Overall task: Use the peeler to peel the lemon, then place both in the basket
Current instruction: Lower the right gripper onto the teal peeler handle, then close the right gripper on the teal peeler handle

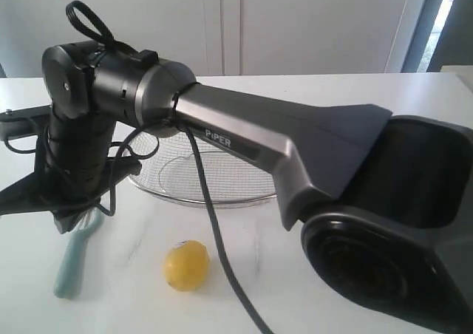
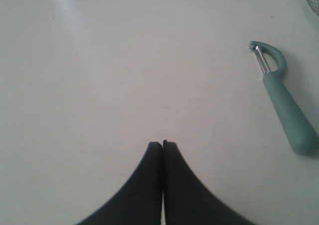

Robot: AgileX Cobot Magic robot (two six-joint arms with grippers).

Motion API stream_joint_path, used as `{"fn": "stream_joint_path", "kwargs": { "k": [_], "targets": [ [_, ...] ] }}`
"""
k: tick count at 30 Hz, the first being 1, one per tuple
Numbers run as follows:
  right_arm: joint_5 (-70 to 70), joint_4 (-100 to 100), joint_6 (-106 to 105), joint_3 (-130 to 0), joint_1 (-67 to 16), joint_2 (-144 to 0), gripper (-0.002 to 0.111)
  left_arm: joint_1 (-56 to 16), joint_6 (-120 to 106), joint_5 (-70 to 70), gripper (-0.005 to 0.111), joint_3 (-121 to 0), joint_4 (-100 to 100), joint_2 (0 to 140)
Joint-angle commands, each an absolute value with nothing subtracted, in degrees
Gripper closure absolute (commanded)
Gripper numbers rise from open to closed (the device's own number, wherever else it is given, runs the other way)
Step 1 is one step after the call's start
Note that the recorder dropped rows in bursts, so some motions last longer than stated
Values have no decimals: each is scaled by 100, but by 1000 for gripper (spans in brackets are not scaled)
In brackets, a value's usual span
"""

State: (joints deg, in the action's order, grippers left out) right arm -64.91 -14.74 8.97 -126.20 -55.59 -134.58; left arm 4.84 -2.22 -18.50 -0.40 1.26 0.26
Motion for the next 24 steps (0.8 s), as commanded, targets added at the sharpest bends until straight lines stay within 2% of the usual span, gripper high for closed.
{"fn": "stream_joint_path", "kwargs": {
  "k": [1,10,18,24],
  "targets": [
    [-6361,-1587,1347,-12660,-5591,-13471,108,503,-184,-1906,107,0,175,0],
    [-6104,-1521,2519,-12660,-5611,-13723,107,503,-184,-1906,107,0,175,0],
    [-5989,-1467,2785,-12660,-5816,-13950,87,503,-208,-1918,107,0,163,0],
    [-6046,-507,3232,-12671,-5934,-13950,73,503,-219,-1917,107,0,163,0]
  ]
}}
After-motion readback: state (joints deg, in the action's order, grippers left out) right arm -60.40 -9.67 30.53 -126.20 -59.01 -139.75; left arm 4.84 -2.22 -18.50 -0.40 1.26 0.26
